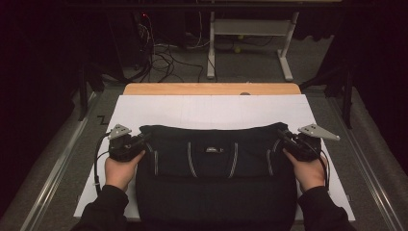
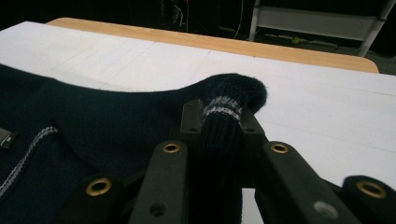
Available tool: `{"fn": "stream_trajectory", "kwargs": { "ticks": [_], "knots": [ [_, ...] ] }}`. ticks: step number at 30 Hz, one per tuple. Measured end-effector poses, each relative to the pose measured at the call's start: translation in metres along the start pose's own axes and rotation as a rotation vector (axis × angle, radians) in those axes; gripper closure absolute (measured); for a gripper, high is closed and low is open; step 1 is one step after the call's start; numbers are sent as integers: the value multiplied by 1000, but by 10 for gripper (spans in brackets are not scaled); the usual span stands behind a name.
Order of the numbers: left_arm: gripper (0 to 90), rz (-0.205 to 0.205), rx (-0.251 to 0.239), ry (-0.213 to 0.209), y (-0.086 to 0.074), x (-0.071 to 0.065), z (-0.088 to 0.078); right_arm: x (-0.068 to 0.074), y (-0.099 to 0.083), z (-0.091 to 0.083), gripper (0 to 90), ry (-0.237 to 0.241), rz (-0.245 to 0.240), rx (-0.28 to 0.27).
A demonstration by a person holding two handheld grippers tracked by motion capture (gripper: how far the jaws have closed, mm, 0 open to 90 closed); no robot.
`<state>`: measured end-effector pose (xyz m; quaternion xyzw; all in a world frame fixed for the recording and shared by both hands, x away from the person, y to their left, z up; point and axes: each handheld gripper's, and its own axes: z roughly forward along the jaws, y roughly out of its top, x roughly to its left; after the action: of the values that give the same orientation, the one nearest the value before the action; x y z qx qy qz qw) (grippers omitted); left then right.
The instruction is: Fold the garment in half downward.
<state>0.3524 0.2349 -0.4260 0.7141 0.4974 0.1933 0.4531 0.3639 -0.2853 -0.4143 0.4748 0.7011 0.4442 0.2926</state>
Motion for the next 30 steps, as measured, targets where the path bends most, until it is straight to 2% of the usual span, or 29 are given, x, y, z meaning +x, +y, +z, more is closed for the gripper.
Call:
{"fn": "stream_trajectory", "kwargs": {
  "ticks": [5,7,8,9,13,17,18,19,20,21,23,24,25,26,28,29,30],
  "knots": [
    [750,-9,-9,22,8,1,5,-1,10,17,791,-25,-12,11],
    [750,9,-11,43,12,0,7,-2,13,23,791,-39,-26,15],
    [750,44,-1,62,18,-2,9,-1,15,26,791,-47,-31,16],
    [750,51,-4,68,20,-3,10,-2,17,28,791,-50,-43,18],
    [750,37,-26,86,28,1,11,-2,27,33,792,-80,-68,7],
    [748,18,-8,106,35,9,18,-5,33,36,791,-84,-51,-5],
    [746,9,-1,103,34,11,21,-7,33,37,790,-75,-28,-7],
    [745,2,11,103,33,13,25,-8,32,40,787,-66,-10,-1],
    [739,4,23,104,31,14,31,-9,27,47,781,-65,6,27],
    [739,7,34,106,29,14,35,-9,27,47,781,-65,6,27],
    [724,-5,52,114,25,15,45,-8,22,55,768,-75,-7,63],
    [698,-27,58,114,23,15,49,-7,20,59,752,-81,-11,77],
    [567,-49,73,105,22,16,54,-7,16,65,677,-77,-8,114],
    [567,-53,98,104,21,16,57,-7,16,65,677,-77,-8,114],
    [462,-37,102,121,19,15,58,-8,14,69,530,-80,6,145],
    [426,-50,94,119,18,16,56,-9,14,68,493,-89,8,144],
    [351,-64,98,113,18,18,55,-12,13,65,428,-96,16,135]
  ]
}}
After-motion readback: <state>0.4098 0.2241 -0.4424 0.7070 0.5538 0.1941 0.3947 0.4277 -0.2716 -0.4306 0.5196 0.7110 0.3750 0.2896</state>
